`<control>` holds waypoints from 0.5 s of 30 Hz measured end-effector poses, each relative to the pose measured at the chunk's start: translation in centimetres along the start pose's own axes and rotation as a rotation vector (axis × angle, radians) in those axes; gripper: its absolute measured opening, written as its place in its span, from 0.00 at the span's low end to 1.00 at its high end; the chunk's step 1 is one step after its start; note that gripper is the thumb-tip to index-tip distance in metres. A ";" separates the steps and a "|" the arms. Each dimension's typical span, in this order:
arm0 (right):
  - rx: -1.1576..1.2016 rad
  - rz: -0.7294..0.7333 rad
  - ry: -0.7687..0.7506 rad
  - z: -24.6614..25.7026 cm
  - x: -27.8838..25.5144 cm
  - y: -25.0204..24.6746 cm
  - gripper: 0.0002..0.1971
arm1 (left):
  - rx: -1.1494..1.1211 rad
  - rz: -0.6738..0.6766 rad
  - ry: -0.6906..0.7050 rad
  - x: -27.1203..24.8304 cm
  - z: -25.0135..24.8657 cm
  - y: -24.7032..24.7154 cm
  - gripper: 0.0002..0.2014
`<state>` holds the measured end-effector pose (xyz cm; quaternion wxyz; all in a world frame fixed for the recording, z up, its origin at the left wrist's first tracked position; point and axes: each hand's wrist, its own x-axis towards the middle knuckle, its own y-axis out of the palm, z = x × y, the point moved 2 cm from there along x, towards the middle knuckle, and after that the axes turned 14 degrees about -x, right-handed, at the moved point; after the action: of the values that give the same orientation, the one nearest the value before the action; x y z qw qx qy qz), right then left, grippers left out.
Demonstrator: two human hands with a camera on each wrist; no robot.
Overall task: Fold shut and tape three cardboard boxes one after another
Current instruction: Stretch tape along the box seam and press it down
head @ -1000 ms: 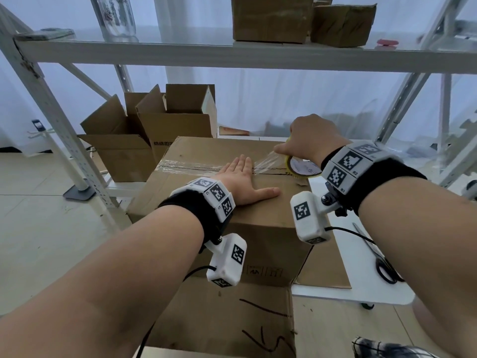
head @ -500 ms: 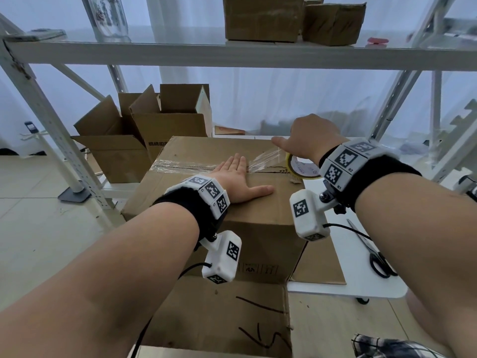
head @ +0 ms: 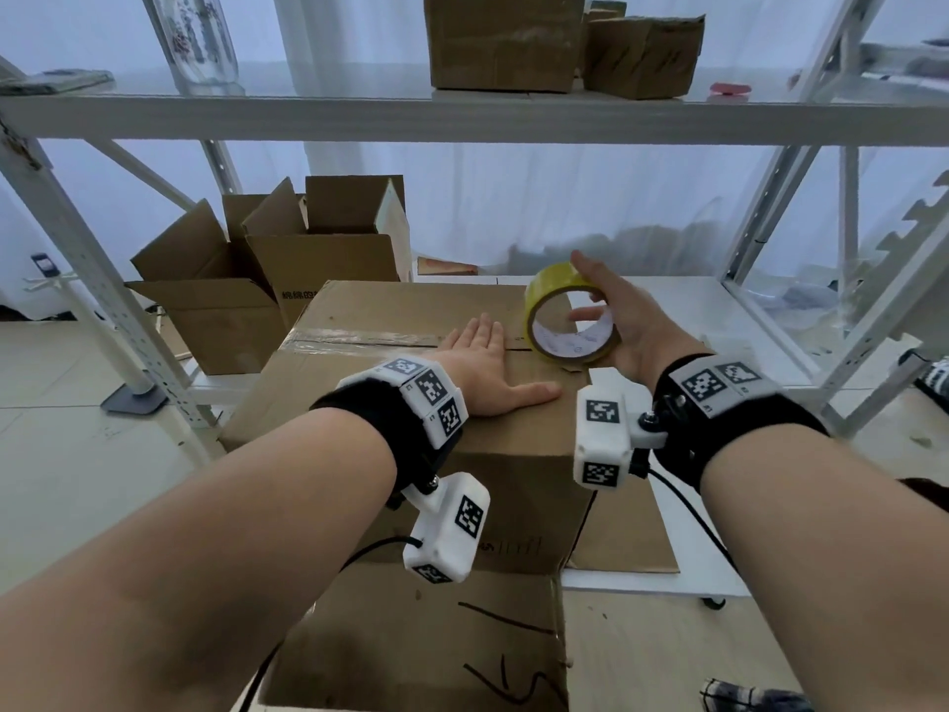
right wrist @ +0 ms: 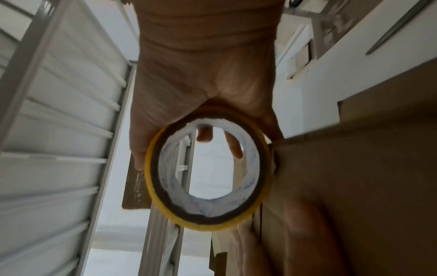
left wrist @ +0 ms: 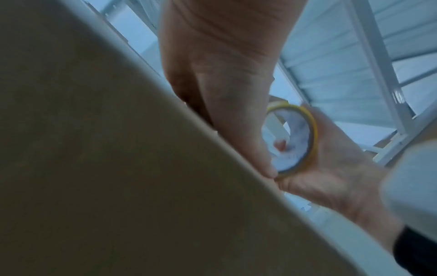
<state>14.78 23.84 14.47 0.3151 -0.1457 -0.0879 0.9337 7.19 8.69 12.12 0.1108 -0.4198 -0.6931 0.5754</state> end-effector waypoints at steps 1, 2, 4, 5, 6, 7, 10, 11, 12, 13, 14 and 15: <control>-0.015 -0.012 -0.006 0.2 -0.1 0.3 0.19 | -0.012 -0.010 0.015 0.1 -0.1 0.1 0.54; -0.025 -0.023 -0.006 0.4 -0.3 0.6 0.18 | -0.022 -0.018 0.023 0.2 -0.1 0.2 0.54; -0.031 -0.038 0.001 0.5 -0.6 0.6 0.17 | -0.026 -0.021 0.035 0.4 0.2 0.2 0.55; -0.025 -0.042 0.001 0.5 -0.7 0.6 0.17 | -0.023 -0.019 0.040 0.4 0.4 0.1 0.55; -0.016 -0.041 -0.001 0.5 -0.8 0.7 0.17 | -0.021 -0.015 0.044 0.3 0.6 0.0 0.55; -0.011 -0.040 -0.004 0.6 -0.8 0.9 0.17 | -0.018 -0.014 0.046 0.2 0.8 -0.1 0.55; 0.003 -0.024 0.005 0.7 -0.7 2.7 0.20 | -0.010 -0.001 0.028 -0.3 2.6 -0.9 0.54; -0.007 -0.009 0.009 0.8 -0.7 3.5 0.24 | -0.011 0.005 0.017 -0.6 3.4 -1.2 0.54; -0.022 0.004 0.007 0.8 -0.7 4.2 0.28 | -0.013 0.010 0.009 -0.8 4.1 -1.5 0.53; -0.052 0.003 -0.006 1.0 -0.5 4.7 0.32 | -0.016 0.013 0.004 -1.1 4.6 -1.6 0.53; -0.091 -0.017 -0.034 1.4 -0.5 4.9 0.33 | -0.019 0.013 0.003 -1.2 5.0 -1.5 0.53; -0.145 -0.054 -0.082 2.0 -0.4 4.9 0.30 | -0.018 0.010 0.006 -1.3 5.2 -1.5 0.52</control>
<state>11.67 19.63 15.14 0.3248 -0.1274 -0.1721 0.9212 4.04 4.17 12.23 0.1060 -0.4260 -0.6958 0.5685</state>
